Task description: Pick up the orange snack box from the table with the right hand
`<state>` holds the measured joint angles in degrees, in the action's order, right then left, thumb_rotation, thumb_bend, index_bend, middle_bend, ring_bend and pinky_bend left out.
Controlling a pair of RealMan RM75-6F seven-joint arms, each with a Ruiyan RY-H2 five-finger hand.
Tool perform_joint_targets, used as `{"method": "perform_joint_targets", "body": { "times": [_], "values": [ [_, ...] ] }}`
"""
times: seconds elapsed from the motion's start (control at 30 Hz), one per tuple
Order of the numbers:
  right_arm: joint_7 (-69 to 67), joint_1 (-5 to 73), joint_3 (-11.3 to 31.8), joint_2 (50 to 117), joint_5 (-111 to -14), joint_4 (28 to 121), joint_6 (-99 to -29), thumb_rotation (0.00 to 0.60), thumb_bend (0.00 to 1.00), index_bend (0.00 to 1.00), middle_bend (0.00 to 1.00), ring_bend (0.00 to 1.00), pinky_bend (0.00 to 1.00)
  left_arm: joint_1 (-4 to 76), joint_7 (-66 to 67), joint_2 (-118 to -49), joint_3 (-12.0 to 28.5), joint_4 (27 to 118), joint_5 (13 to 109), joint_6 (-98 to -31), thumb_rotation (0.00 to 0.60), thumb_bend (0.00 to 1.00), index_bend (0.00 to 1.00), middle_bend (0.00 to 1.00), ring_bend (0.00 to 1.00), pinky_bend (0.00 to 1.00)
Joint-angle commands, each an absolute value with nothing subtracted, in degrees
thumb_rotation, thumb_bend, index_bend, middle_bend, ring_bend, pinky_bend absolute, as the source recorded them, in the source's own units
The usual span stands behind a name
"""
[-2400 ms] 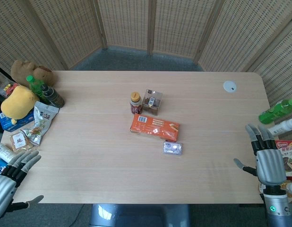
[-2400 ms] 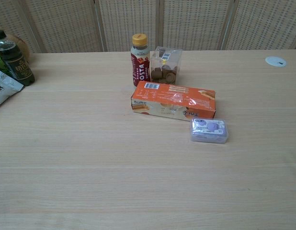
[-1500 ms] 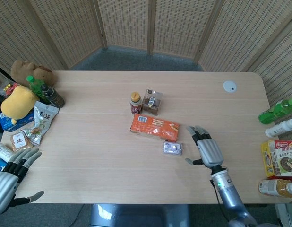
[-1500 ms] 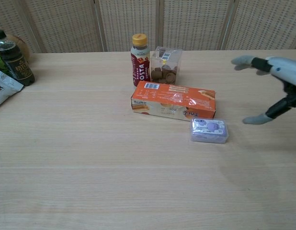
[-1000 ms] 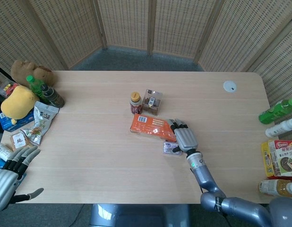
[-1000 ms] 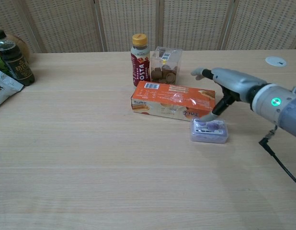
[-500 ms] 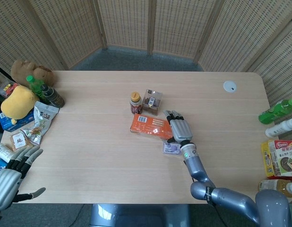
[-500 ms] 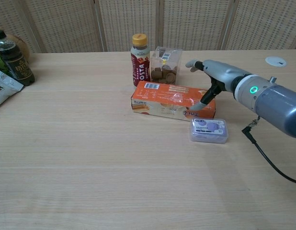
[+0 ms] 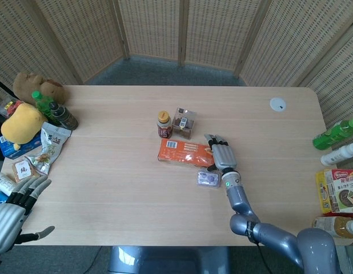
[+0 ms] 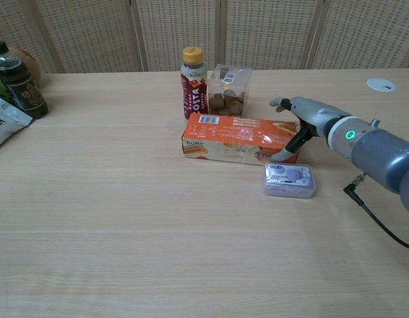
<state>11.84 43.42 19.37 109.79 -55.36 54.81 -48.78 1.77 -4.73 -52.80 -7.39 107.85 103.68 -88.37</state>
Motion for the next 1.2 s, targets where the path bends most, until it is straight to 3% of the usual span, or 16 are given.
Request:
{"method": "perform_joint_targets", "body": {
  "times": [0.03,0.13,0.17,0.3,0.5,0.73,0.97,1.2],
  "values": [
    [9.48,43.57,19.27,111.25,-56.45,52.24,-49.02,0.600,0.00,0.00,0.00,0.00,0.00,1.75,-4.70,-52.81,-7.38,107.88,103.69,-88.44,0.600,0.00,0.07,0.00,0.00,0.00],
    [5.44,43.30,19.44,112.56,-58.82,50.13,-51.10,0.600,0.00,0.00,0.00,0.00,0.00,1.69,-4.79,-52.79,-7.28,107.87,103.60,-88.67,0.600,0.00,0.07,0.00,0.00,0.00],
    [4.01,43.24,19.20,112.99,-60.15,49.19,-52.07,0.600,0.00,0.00,0.04,0.02,0.04,1.70,-4.79,-52.80,-7.23,107.84,103.52,-88.67,0.600,0.00,0.08,0.00,0.00,0.00],
    [1.37,43.29,18.42,114.01,-62.16,46.52,-52.05,0.600,0.00,0.19,0.37,0.29,0.33,1.81,-4.60,-52.93,-7.33,107.83,103.55,-88.27,0.600,0.00,0.08,0.00,0.00,0.00],
    [-0.50,43.12,17.64,115.00,-63.75,44.14,-51.75,0.600,0.00,0.41,0.60,0.52,0.54,1.71,-4.56,-52.92,-7.39,107.91,103.77,-88.51,0.600,0.00,0.08,0.00,0.00,0.00],
    [-1.09,41.44,17.25,112.82,-66.79,48.62,-56.86,0.600,0.00,0.47,0.65,0.57,0.59,1.63,-4.92,-52.73,-7.47,107.96,104.05,-88.84,0.600,0.00,0.08,0.00,0.00,0.00],
    [4.21,37.69,18.07,102.90,-69.96,66.37,-66.16,0.600,0.03,0.48,0.66,0.58,0.59,1.84,-5.35,-52.66,-7.67,107.77,104.29,-88.44,0.600,0.00,0.08,0.00,0.00,0.00],
    [13.03,36.44,20.83,93.27,-70.14,84.94,-70.23,0.600,0.02,0.47,0.66,0.58,0.59,2.27,-4.98,-53.06,-7.92,107.82,104.69,-87.44,0.600,0.00,0.08,0.00,0.00,0.00]
  ]
}}
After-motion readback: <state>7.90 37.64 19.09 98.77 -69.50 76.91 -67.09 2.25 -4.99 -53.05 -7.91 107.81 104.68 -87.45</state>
